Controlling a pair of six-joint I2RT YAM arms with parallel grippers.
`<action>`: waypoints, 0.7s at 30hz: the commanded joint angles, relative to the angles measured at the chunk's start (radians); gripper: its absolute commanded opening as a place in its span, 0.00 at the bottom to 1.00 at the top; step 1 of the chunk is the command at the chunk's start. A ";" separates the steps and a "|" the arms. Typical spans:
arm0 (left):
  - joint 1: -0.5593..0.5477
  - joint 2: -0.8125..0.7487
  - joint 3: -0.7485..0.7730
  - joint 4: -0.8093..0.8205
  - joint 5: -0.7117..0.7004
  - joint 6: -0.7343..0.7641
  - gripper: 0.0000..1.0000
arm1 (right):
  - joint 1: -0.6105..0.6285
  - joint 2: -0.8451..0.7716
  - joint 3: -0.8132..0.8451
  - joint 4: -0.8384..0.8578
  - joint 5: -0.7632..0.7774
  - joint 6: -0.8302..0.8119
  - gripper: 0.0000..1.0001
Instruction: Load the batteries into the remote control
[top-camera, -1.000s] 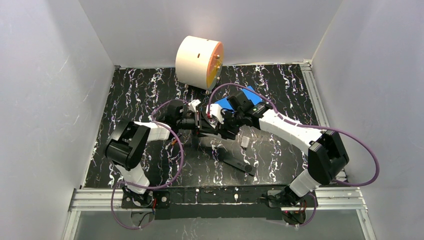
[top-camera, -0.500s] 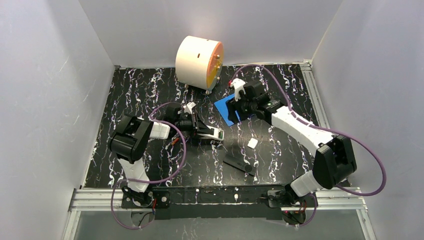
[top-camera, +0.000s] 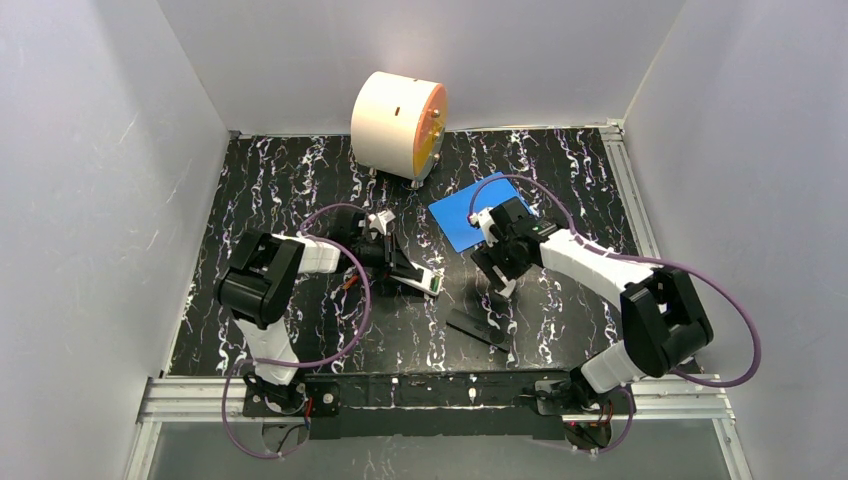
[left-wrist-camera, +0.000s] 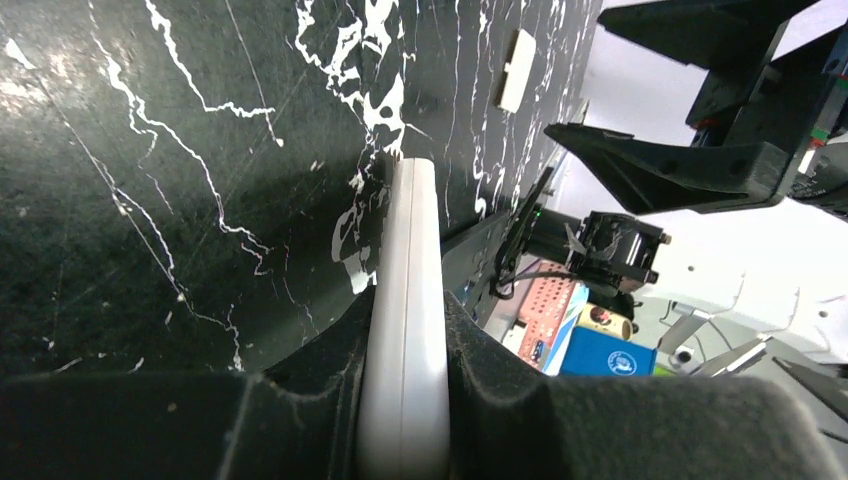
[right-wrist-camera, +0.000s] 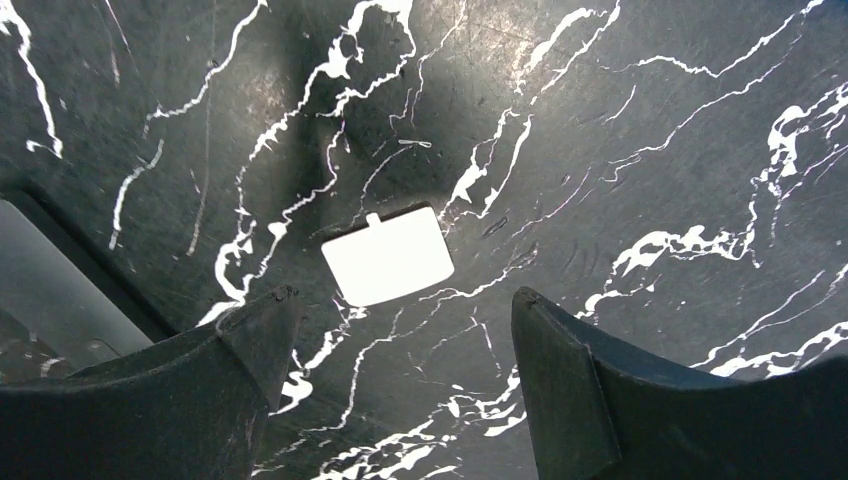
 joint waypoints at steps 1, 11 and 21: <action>0.006 -0.065 0.075 -0.238 0.029 0.174 0.00 | 0.005 0.020 -0.005 -0.028 0.021 -0.185 0.84; 0.016 -0.050 0.147 -0.362 0.058 0.242 0.00 | 0.005 0.075 -0.033 -0.020 -0.090 -0.242 0.83; 0.017 -0.041 0.159 -0.373 0.080 0.239 0.00 | 0.002 0.148 -0.027 -0.031 -0.121 -0.303 0.77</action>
